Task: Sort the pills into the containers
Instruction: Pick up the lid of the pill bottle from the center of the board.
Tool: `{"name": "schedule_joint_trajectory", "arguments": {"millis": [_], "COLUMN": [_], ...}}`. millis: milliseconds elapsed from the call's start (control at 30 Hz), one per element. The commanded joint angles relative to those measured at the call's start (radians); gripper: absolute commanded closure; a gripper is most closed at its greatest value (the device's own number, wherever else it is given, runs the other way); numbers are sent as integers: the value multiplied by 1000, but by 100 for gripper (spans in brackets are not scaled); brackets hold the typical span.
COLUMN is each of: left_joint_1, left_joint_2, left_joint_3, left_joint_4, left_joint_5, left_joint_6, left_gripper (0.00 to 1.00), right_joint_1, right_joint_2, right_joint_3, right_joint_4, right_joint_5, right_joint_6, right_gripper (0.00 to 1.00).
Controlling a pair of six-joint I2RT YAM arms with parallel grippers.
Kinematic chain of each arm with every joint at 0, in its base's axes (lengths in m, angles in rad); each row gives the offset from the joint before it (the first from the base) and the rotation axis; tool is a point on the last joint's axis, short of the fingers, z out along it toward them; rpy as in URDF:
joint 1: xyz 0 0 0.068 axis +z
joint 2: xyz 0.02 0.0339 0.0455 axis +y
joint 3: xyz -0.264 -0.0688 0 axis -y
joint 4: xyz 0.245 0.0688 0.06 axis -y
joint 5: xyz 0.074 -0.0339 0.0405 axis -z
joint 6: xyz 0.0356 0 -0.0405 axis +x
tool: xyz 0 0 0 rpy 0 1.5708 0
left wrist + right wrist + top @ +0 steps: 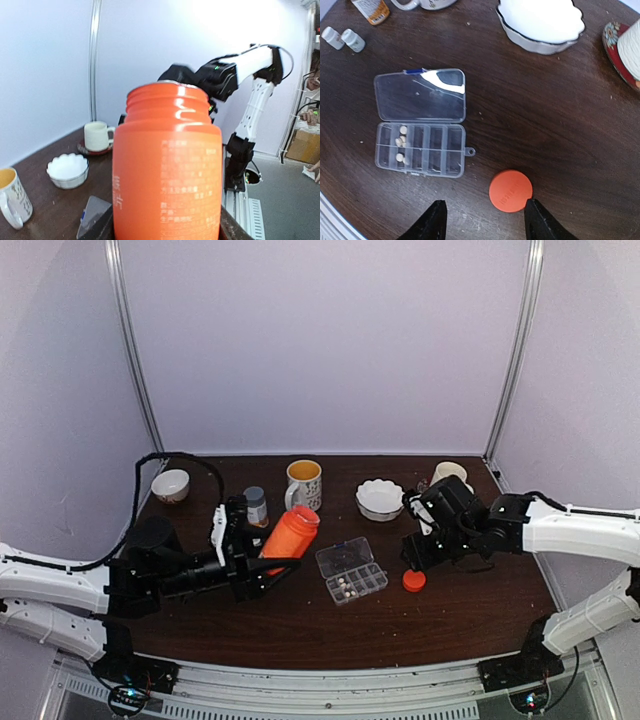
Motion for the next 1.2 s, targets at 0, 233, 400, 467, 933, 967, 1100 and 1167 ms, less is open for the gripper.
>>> {"name": "schedule_joint_trajectory", "arguments": {"millis": [0,233,400,467,933,967,1100,1167], "left_joint_1": [-19,-19,-40,-40,-41,-40,-41,-41], "left_joint_2": [-57,-89,-172,-182,-259,-263,-277,-279], "left_joint_3": [-104,-109,-56,-79,-12,-12,-16,-15], "left_joint_4": [426,542,398,441,232,224,209,205], "left_joint_5": [56,120,86,76,48,46,46,41], "left_joint_6": [138,213,284,289,234,236,239,238], "left_gripper": [100,100,100,100,100,100,100,100], "right_joint_1": [-15,-25,-36,-49,-100,-100,-101,-103], "right_joint_2": [37,153,200,216,402,410,435,443], "right_joint_3": [61,117,123,116,162,163,168,171], "right_joint_4": [-131,-201,-227,-217,-199,-198,-192,-195], "right_joint_5": [76,68,72,36,-64,-60,-60,-54], "right_joint_6": [75,96,101,95,45,44,38,36], "right_gripper": [41,24,23,22,24,24,26,27]}}
